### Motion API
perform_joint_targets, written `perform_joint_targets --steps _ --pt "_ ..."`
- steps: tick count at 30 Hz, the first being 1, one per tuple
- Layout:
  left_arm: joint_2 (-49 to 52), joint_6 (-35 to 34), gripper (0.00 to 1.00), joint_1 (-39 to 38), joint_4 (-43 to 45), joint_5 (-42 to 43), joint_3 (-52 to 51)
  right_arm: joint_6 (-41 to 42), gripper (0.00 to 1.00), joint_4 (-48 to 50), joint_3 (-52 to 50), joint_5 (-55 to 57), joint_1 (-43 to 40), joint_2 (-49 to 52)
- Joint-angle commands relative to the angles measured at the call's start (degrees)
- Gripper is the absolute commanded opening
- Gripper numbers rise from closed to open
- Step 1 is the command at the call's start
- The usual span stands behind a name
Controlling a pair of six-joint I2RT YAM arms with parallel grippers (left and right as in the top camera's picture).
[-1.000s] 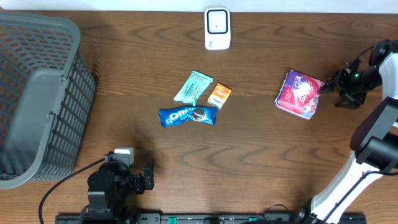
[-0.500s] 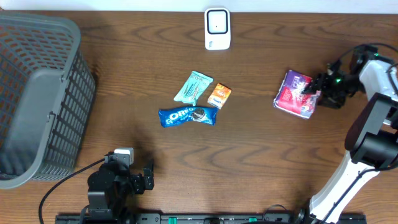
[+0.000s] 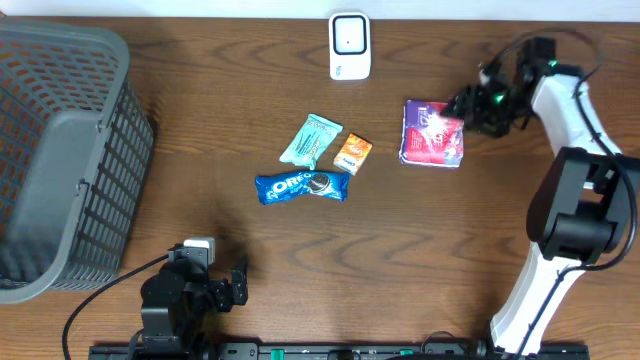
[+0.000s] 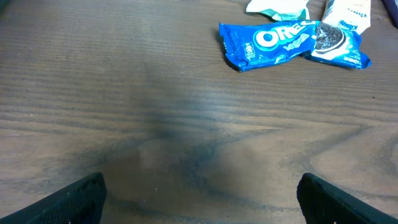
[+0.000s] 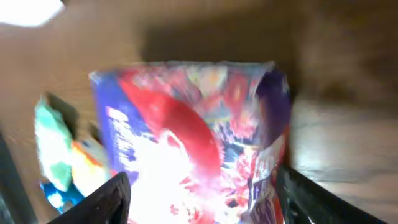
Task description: Scan the item barcode
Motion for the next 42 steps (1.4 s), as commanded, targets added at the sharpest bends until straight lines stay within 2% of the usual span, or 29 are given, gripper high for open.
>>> perform_joint_targets --steps 1,2,5,10,13,17,23,25,28,31,32,33,34,38,41,42 --pt "-0.3 1.0 0.98 -0.2 -1.2 0.7 -0.2 0.3 0.72 -6.3 8.3 1.8 -0.7 -0.8" --pt "-0.3 1.0 0.98 -0.2 -1.2 0.7 -0.2 -0.7 0.72 -11.0 12.2 1.5 -0.2 -0.8" --pt "-0.3 1.0 0.98 -0.2 -1.2 0.7 -0.2 -1.6 0.72 -15.6 15.4 1.5 1.6 -0.8" --pt "-0.3 1.0 0.98 -0.2 -1.2 0.7 -0.2 -1.6 0.68 -15.9 14.1 1.5 9.1 -0.8" --pt "-0.3 1.0 0.98 -0.2 -1.2 0.7 -0.2 -0.1 0.56 -12.2 11.5 1.8 15.5 -0.8" --pt "-0.3 1.0 0.98 -0.2 -1.2 0.7 -0.2 10.7 0.49 -6.6 6.6 7.6 22.9 -0.8" --pt "-0.3 1.0 0.98 -0.2 -1.2 0.7 -0.2 22.9 0.49 1.1 -2.7 17.3 28.3 -0.8" --pt "-0.3 1.0 0.98 -0.2 -1.2 0.7 -0.2 22.9 0.49 4.3 -5.7 15.6 28.5 -0.8" --pt "-0.3 1.0 0.98 -0.2 -1.2 0.7 -0.2 23.2 0.49 14.7 -13.0 8.4 28.5 -0.8" --pt "-0.3 1.0 0.98 -0.2 -1.2 0.7 -0.2 23.8 0.50 19.3 -16.6 6.3 28.5 -0.8" --pt "-0.3 1.0 0.98 -0.2 -1.2 0.7 -0.2 24.4 0.42 20.5 -17.9 6.1 28.5 -0.8" --pt "-0.3 1.0 0.98 -0.2 -1.2 0.7 -0.2 25.3 0.15 20.7 -18.7 6.1 28.3 -0.8" --pt "-0.3 1.0 0.98 -0.2 -1.2 0.7 -0.2 25.3 0.03 20.7 -18.7 5.4 28.2 -0.8" --pt "-0.3 1.0 0.98 -0.2 -1.2 0.7 -0.2 21.9 0.01 20.9 -17.3 -6.5 25.3 -1.4" --pt "-0.3 1.0 0.98 -0.2 -1.2 0.7 -0.2 13.0 0.01 21.0 -15.0 -26.1 20.6 -1.5" --pt "-0.3 1.0 0.98 -0.2 -1.2 0.7 -0.2 11.3 0.01 21.1 -14.8 -29.3 19.9 -1.5"
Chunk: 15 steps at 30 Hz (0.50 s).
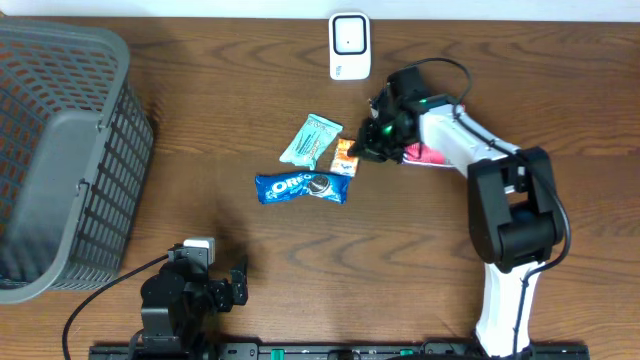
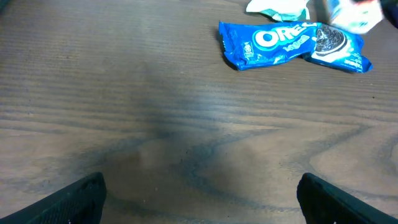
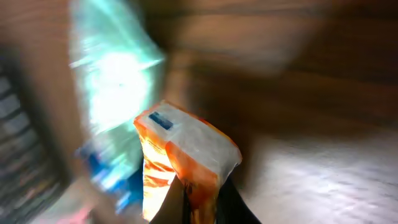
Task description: Scan the item barcode
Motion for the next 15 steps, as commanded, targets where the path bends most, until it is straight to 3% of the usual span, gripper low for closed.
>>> perform_joint_targets --steps 1,5,13,15 --pt "-0.3 1.0 0.98 -0.2 -1.2 0.7 -0.2 -13.4 0.01 0.9 2.1 -28.5 -6.0 0.0" --pt "-0.3 1.0 0.98 -0.2 -1.2 0.7 -0.2 -26.2 0.01 1.0 2.0 -49.6 -9.4 0.0" --pt "-0.3 1.0 0.98 -0.2 -1.2 0.7 -0.2 -30.6 0.01 1.3 1.9 -47.5 -5.6 0.0" --pt "-0.3 1.0 0.98 -0.2 -1.2 0.7 -0.2 -21.8 0.01 1.5 2.1 -37.8 -5.2 -0.1"
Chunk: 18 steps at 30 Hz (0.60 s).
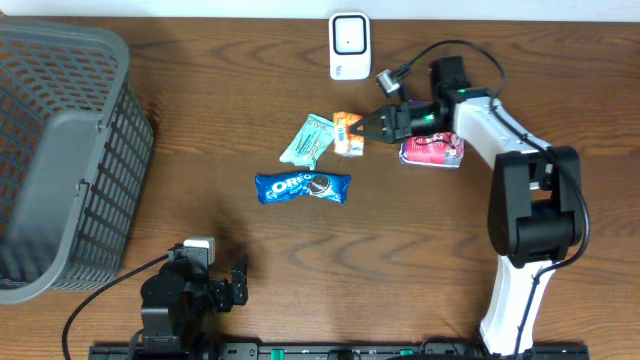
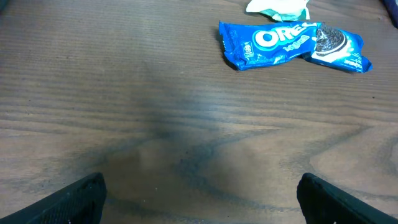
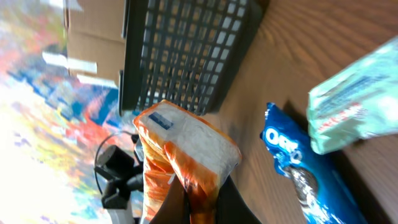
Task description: Scan the item barcode
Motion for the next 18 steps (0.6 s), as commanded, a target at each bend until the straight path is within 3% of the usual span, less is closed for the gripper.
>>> perform_joint_targets --steps 1,4,7,10,13,18 --pt "-0.3 1.0 0.98 -0.2 -1.2 0.7 -0.2 11.1 0.01 0.8 1.2 11.1 1.0 -0.1" --pt "-0.3 1.0 0.98 -0.2 -1.2 0.7 -0.2 23.2 0.01 3.7 2.5 22.5 1.0 -0.6" --pt "-0.3 1.0 0.98 -0.2 -1.2 0.7 -0.2 26.3 0.01 1.9 6.9 36.2 1.2 -1.9" --pt "-0.3 1.0 0.98 -0.2 -1.2 0.7 -0.2 29.7 0.01 -4.6 13.3 60.7 2.0 -2.4" --pt "-0.3 1.0 0.98 -0.2 -1.2 0.7 -0.2 29.9 0.01 -6.1 13.3 67.6 2.7 -2.4" --pt "-0.3 1.0 0.98 -0.2 -1.2 0.7 -0.2 25.6 0.01 -4.5 9.0 69.8 2.8 -0.8"
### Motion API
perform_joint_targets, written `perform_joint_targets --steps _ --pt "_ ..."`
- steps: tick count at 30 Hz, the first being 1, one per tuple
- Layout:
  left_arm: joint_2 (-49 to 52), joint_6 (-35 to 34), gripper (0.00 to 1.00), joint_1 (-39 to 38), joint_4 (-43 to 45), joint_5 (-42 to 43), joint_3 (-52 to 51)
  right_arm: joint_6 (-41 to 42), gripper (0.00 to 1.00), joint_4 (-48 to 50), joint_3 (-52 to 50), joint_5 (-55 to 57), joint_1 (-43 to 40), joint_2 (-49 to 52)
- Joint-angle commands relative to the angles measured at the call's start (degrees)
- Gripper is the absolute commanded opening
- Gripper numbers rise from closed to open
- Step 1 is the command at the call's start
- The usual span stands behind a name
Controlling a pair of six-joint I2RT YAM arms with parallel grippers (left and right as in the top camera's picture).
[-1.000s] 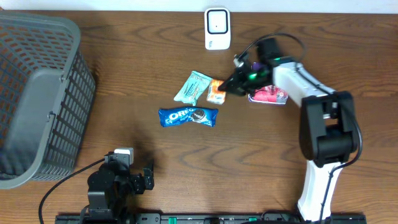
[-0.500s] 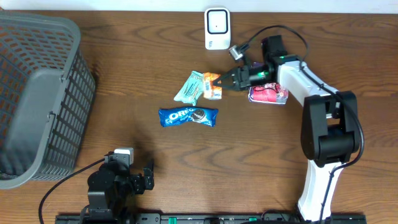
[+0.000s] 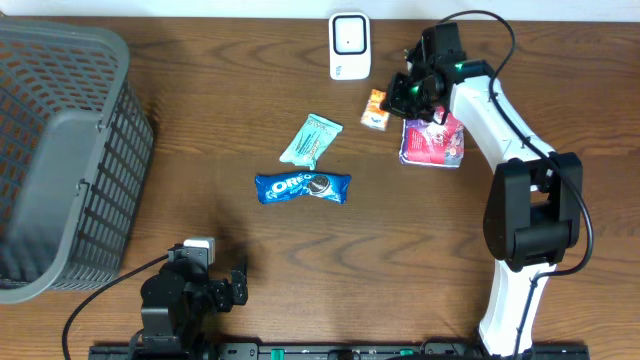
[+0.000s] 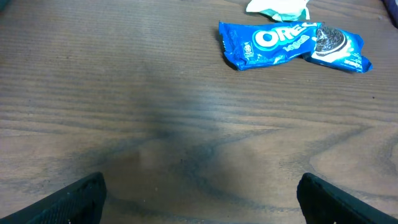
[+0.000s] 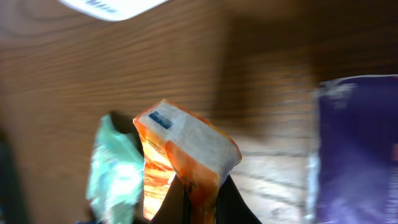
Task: Scan the item barcode
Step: 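Carry the orange bag right and release it beside the purple box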
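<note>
My right gripper (image 3: 392, 102) is shut on a small orange and white snack packet (image 3: 376, 109), held in the air just below and to the right of the white barcode scanner (image 3: 349, 46). In the right wrist view the packet (image 5: 180, 155) stands pinched between the dark fingers (image 5: 171, 202), with the scanner's white edge (image 5: 112, 7) at the top. My left gripper (image 4: 199, 199) rests open near the table's front edge, with nothing between its fingers.
A blue Oreo pack (image 3: 303, 187) and a mint green packet (image 3: 310, 139) lie mid-table. A purple pouch (image 3: 432, 139) lies under the right arm. A grey mesh basket (image 3: 60, 150) fills the left side.
My right gripper has moved up and to the right with the orange packet, from beside the mint green packet to just below the scanner. The left arm has not moved.
My right gripper was at the purple pouch at the right. Then it was at the orange packet among the snacks, fingers shut on it. Then the packet was lifted beside the mint packet, and now it hangs near the scanner.
</note>
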Motion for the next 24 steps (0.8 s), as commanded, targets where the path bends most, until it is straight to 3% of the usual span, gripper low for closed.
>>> perform_joint_targets --steps 1,5,12,20,24 --pt "-0.3 1.0 0.98 -0.2 -1.2 0.7 -0.2 -3.3 0.01 1.8 -2.6 5.6 0.6 0.4" --pt "-0.3 1.0 0.98 -0.2 -1.2 0.7 -0.2 -5.9 0.01 0.4 -3.3 5.9 -0.7 1.0" --pt "-0.3 1.0 0.98 -0.2 -1.2 0.7 -0.2 -11.9 0.01 -7.3 -4.1 16.3 -5.0 1.0" --pt "-0.3 1.0 0.97 -0.2 -1.2 0.7 -0.2 -23.0 0.01 -8.9 -3.8 15.8 -8.7 1.0" --pt "-0.3 1.0 0.98 -0.2 -1.2 0.7 -0.2 -28.1 0.01 -10.4 -3.5 10.5 -8.9 1.0"
